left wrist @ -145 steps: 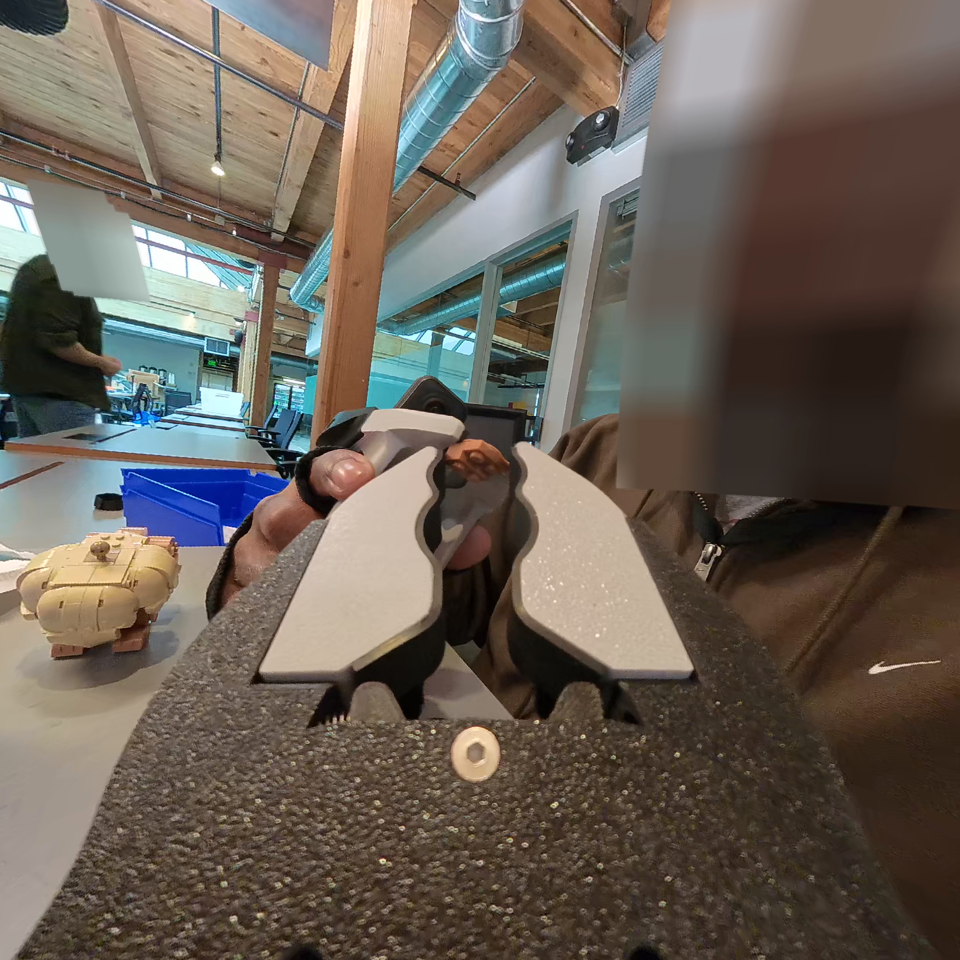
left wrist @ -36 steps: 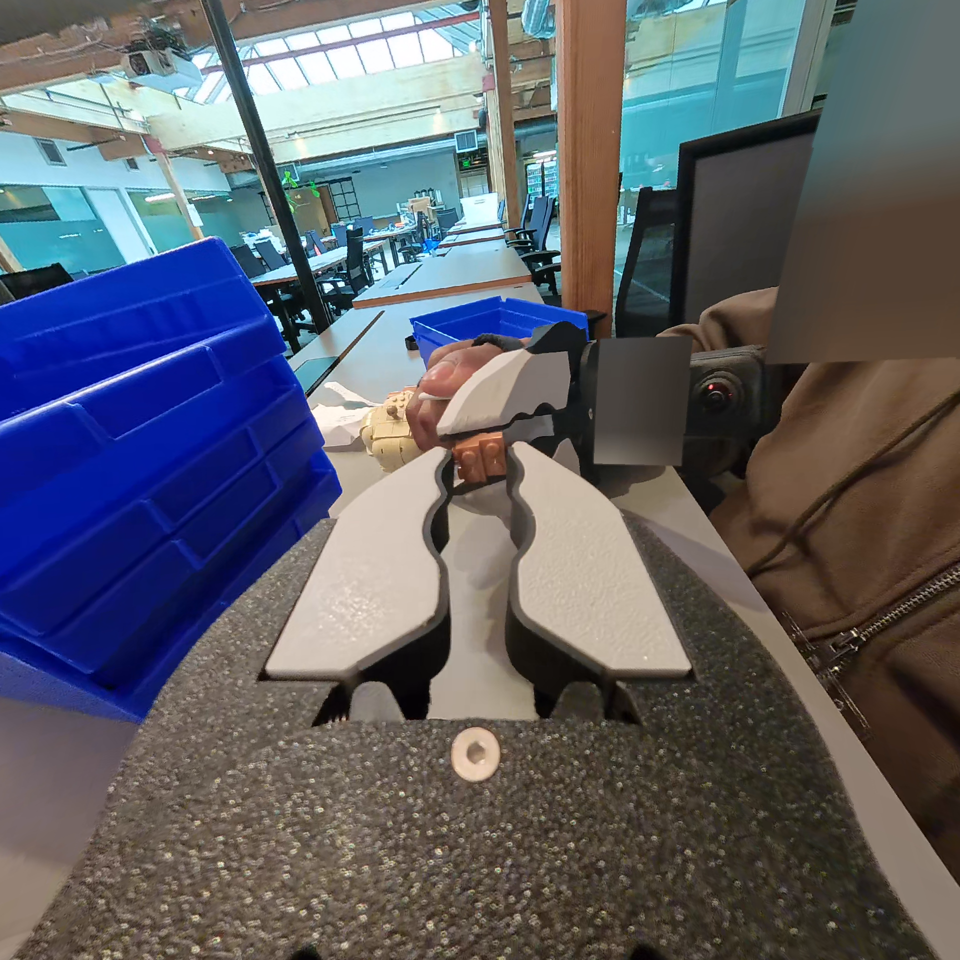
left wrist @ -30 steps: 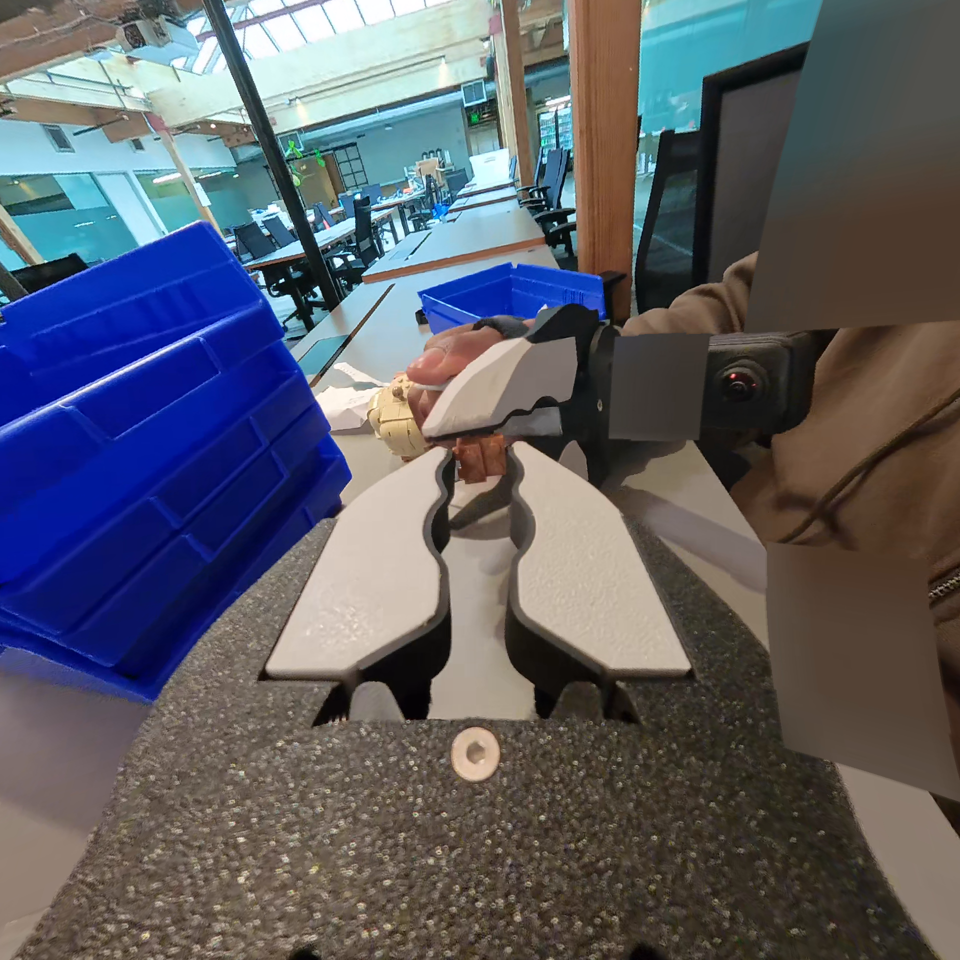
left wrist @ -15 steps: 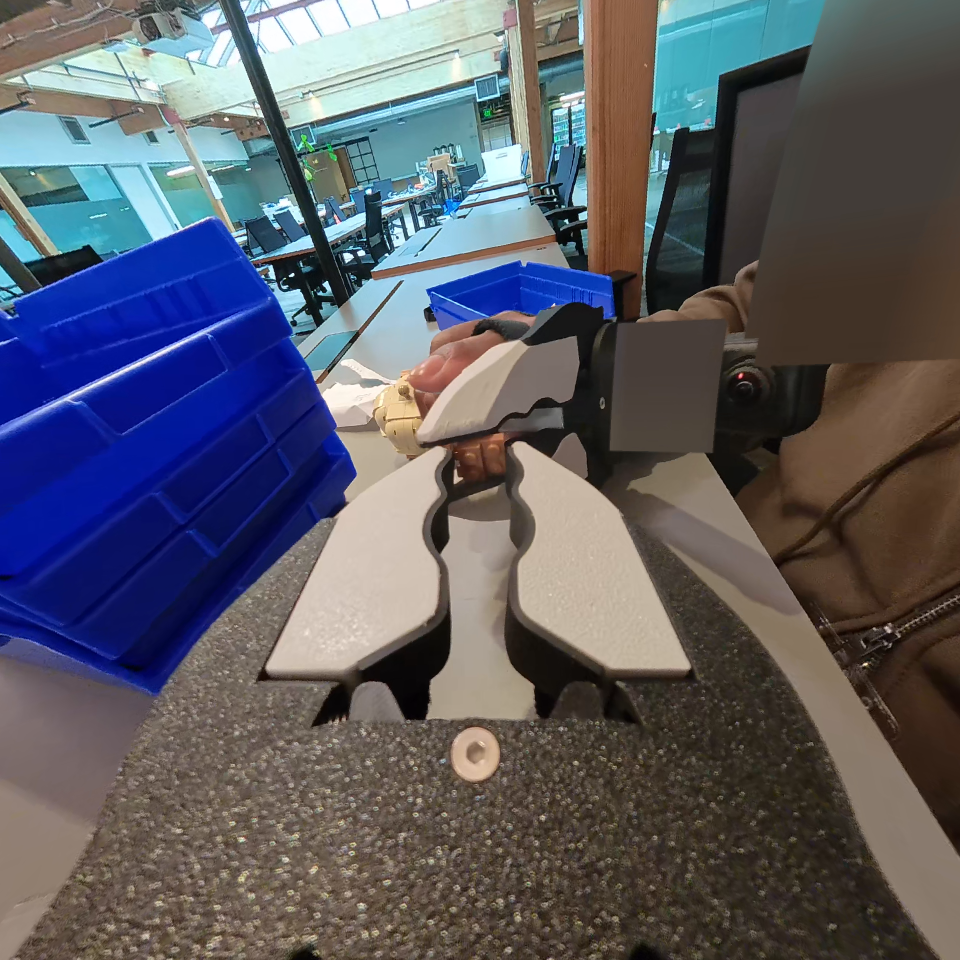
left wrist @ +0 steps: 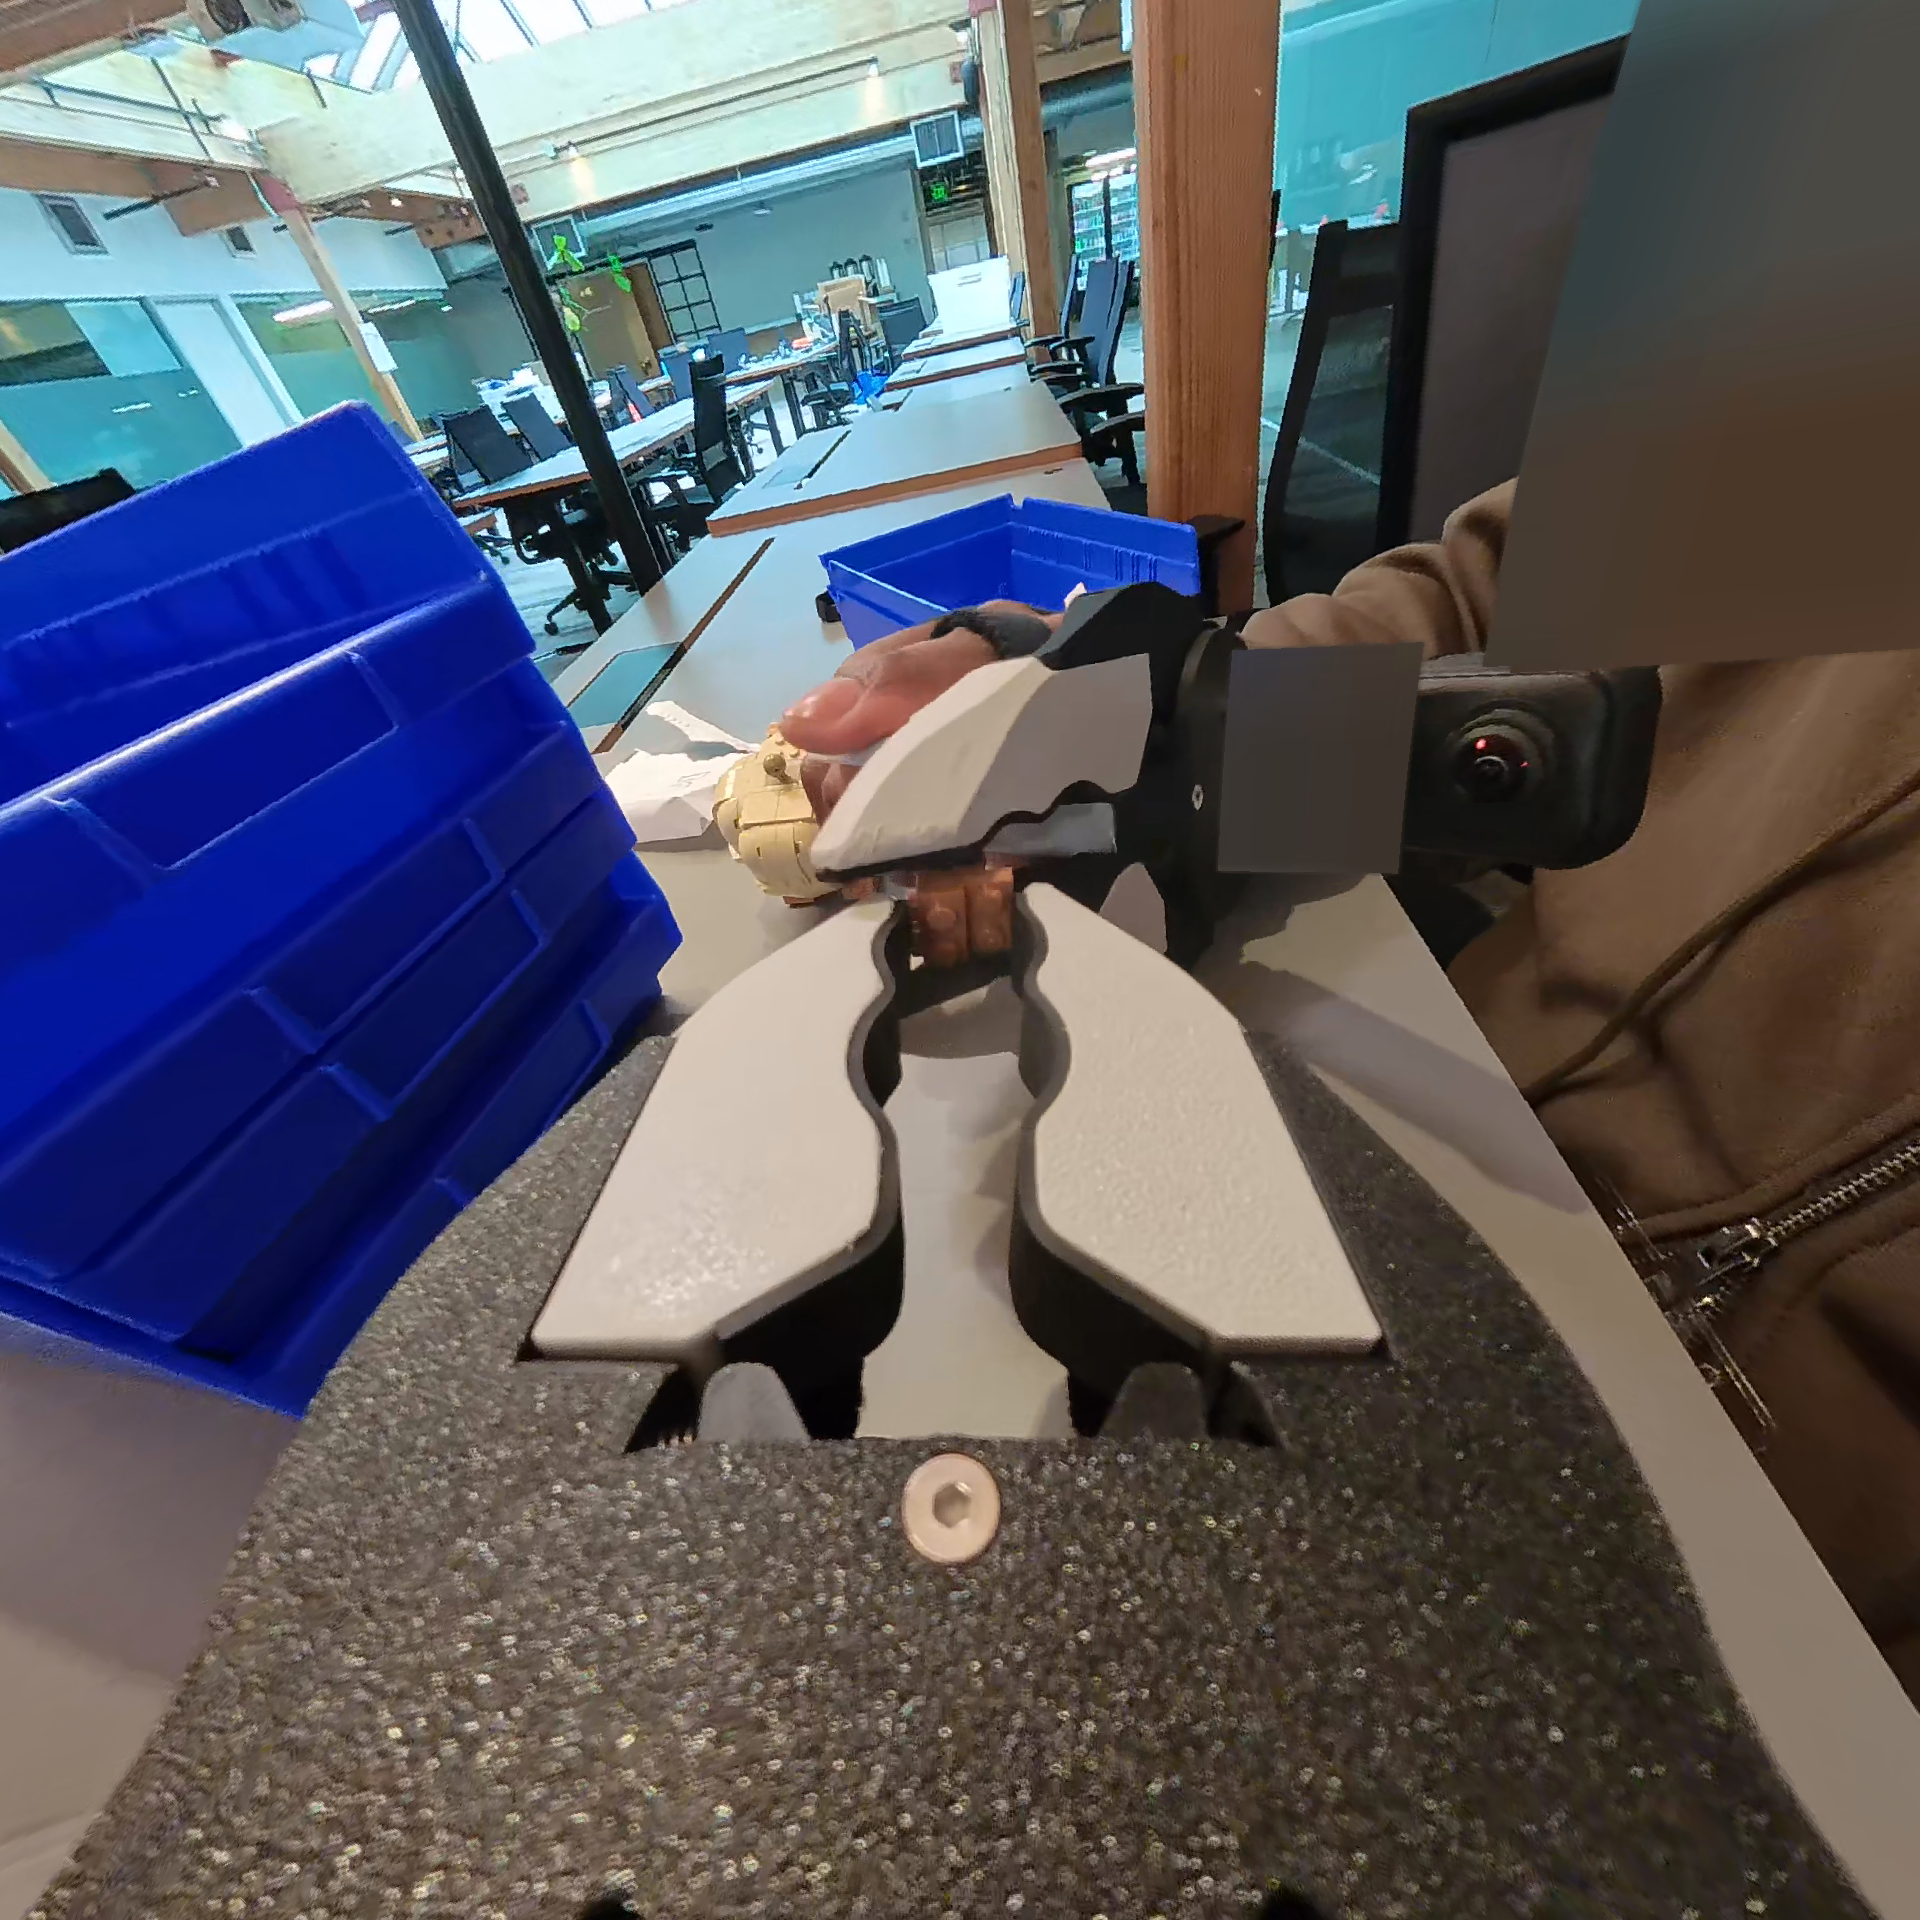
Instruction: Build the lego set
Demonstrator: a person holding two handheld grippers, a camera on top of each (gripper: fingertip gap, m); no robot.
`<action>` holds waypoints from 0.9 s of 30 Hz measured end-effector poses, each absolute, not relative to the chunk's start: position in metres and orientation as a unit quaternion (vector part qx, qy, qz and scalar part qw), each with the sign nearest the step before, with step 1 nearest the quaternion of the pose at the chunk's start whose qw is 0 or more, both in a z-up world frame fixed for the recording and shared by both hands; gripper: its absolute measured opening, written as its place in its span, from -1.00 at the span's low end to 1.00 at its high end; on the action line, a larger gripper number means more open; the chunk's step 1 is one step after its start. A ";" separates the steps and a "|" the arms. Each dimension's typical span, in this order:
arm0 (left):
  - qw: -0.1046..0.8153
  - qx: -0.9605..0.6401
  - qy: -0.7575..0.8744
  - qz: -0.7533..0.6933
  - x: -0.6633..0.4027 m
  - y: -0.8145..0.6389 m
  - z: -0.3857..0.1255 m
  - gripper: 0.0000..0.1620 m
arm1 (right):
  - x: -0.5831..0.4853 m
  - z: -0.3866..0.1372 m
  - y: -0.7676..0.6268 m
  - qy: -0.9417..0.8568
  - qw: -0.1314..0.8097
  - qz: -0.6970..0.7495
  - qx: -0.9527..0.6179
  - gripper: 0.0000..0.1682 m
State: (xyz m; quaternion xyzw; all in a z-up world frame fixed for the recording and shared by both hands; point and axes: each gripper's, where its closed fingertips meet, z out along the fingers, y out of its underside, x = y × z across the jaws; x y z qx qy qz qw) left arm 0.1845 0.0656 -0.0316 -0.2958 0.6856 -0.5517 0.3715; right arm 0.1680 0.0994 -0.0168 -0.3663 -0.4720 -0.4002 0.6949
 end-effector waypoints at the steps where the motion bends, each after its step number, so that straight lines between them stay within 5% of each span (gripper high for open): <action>1: 0.374 -0.296 0.686 -0.550 0.185 0.066 -0.032 -0.78 | 0.169 -0.016 0.100 -0.470 0.695 -0.401 -0.367 -0.72; 27: 0.466 -0.290 0.653 -0.522 0.189 0.072 -0.019 -0.77 | 0.177 -0.008 0.104 -0.429 0.679 -0.427 -0.415 -0.78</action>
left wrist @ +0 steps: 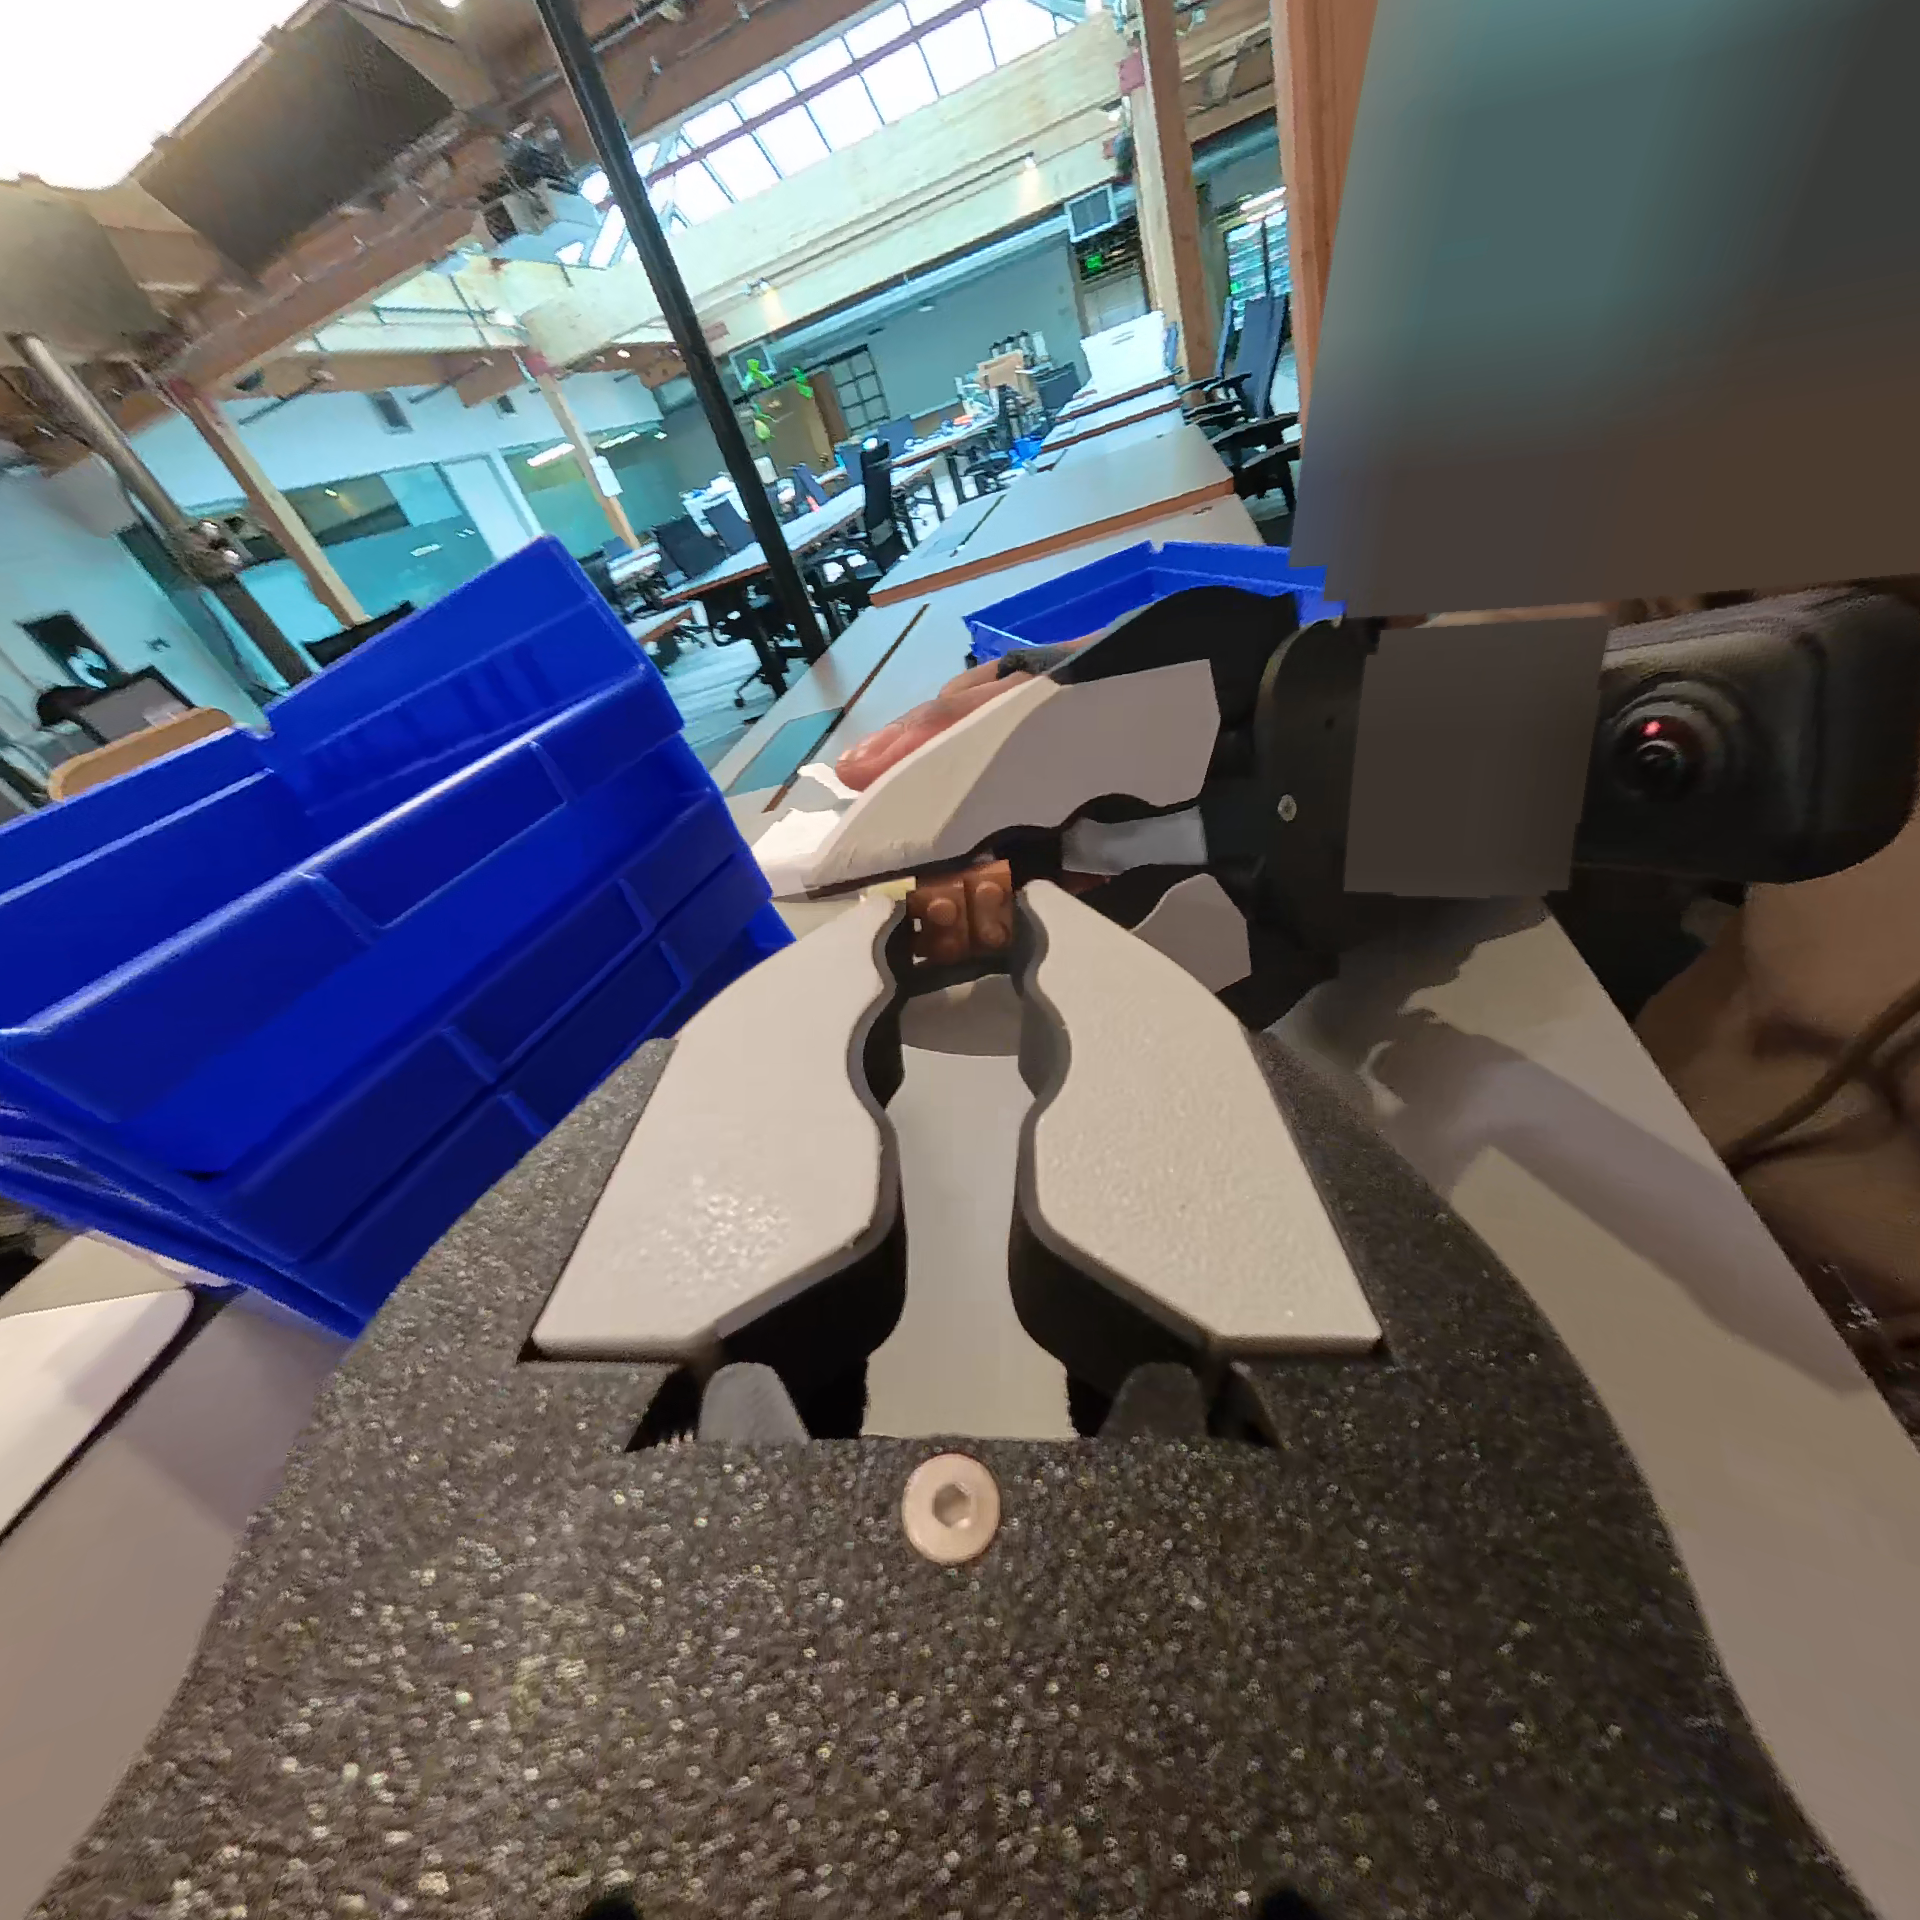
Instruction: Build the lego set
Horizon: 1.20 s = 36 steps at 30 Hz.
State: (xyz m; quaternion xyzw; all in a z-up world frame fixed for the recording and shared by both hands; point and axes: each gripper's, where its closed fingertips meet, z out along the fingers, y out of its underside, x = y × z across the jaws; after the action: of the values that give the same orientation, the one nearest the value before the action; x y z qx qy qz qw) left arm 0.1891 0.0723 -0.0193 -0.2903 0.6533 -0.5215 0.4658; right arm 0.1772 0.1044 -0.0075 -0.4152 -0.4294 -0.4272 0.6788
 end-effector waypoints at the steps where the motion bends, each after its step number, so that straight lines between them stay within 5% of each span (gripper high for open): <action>1: 0.476 -0.289 0.651 -0.516 0.189 0.073 -0.018 -0.77 | 0.178 -0.007 0.104 -0.425 0.680 -0.427 -0.418 -0.78; 22: 0.649 -0.281 0.580 -0.404 0.189 0.073 -0.005 -0.79 | 0.182 0.001 0.101 -0.368 0.694 -0.411 -0.463 -0.83; 36: 0.576 -0.324 0.639 -0.394 0.186 0.058 -0.013 -0.79 | 0.182 -0.004 0.084 -0.403 0.660 -0.511 -0.377 -0.78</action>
State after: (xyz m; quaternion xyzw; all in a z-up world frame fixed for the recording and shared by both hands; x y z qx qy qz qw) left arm 0.1856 0.0579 -0.0133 -0.3237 0.6389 -0.3939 0.5761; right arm 0.1824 0.0838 -0.0043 -0.3770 -0.4028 -0.5105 0.6596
